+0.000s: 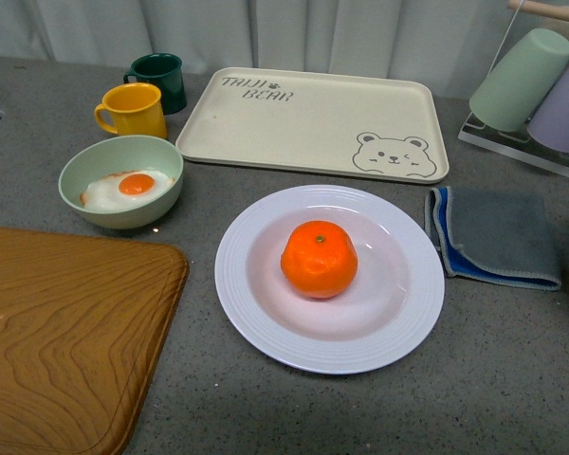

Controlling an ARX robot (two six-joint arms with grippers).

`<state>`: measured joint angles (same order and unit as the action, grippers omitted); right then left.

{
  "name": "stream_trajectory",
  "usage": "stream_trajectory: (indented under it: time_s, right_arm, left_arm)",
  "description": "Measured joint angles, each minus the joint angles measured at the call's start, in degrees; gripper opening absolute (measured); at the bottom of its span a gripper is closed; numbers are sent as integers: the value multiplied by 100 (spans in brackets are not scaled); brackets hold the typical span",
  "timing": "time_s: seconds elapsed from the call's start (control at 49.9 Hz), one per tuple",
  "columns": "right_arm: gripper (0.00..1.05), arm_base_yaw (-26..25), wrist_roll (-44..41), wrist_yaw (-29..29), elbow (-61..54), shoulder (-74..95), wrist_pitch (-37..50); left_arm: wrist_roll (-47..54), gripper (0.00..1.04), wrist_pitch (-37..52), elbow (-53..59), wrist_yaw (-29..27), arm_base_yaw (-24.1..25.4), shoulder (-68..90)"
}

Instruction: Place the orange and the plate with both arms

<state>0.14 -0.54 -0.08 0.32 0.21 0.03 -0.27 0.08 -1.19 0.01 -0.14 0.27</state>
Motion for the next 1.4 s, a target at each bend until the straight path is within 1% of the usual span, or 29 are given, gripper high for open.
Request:
stream_trajectory:
  time_s: [0.16,0.18,0.24,0.26,0.32,0.36,0.46,0.561,0.641,0.721,0.861,1.001,1.141,1.241,1.401]
  right_arm:
    - [95,2,-4,26,0,2,2]
    - [95,57,-140,203,0,11,28]
    - [95,267,-713,999,15,146,85]
    - [95,323,-918,1163,22,243,92]
    - [95,345,-1250,1176,70,697,229]
    - [95,352,-1298,1073,118,1008,372]
    - [95,382,-1147,874,409,2245,1064]
    - [95,540,-614,516,894,3856,1777]
    - [95,752,-20,164,1384,5217,1884]
    - [95,1034,643,-170,1777,6310,1659]
    - [95,1244,1552,-568,2009,6896,1381]
    - [95,1268,2337,-955,2072,7355,1397]
    - [95,1161,3104,-1543,2076,8030,1757]
    - [95,1064,3425,-1856,2146,8505,1941]
    - [95,931,4054,-2433,2448,9451,2540]
  left_arm:
    - [0,98,0,0,0,0,0]
    - [0,98,0,0,0,0,0]
    - [0,98,0,0,0,0,0]
    - [0,98,0,0,-4,0,0]
    - [0,98,0,0,-2,0,0]
    - [0,98,-2,0,-2,0,-2]
    - [0,98,-2,0,-2,0,-2]
    - [0,98,-2,0,-2,0,-2]
    - [0,98,-2,0,-2,0,-4]
    - [0,98,-4,0,-2,0,-2]
    - [0,98,-4,0,-2,0,-4]
    - [0,98,-4,0,-2,0,-4]
    - [0,98,-4,0,-2,0,-4]
    - [0,98,-4,0,-2,0,-4]
    - [0,98,-4,0,-2,0,-4]
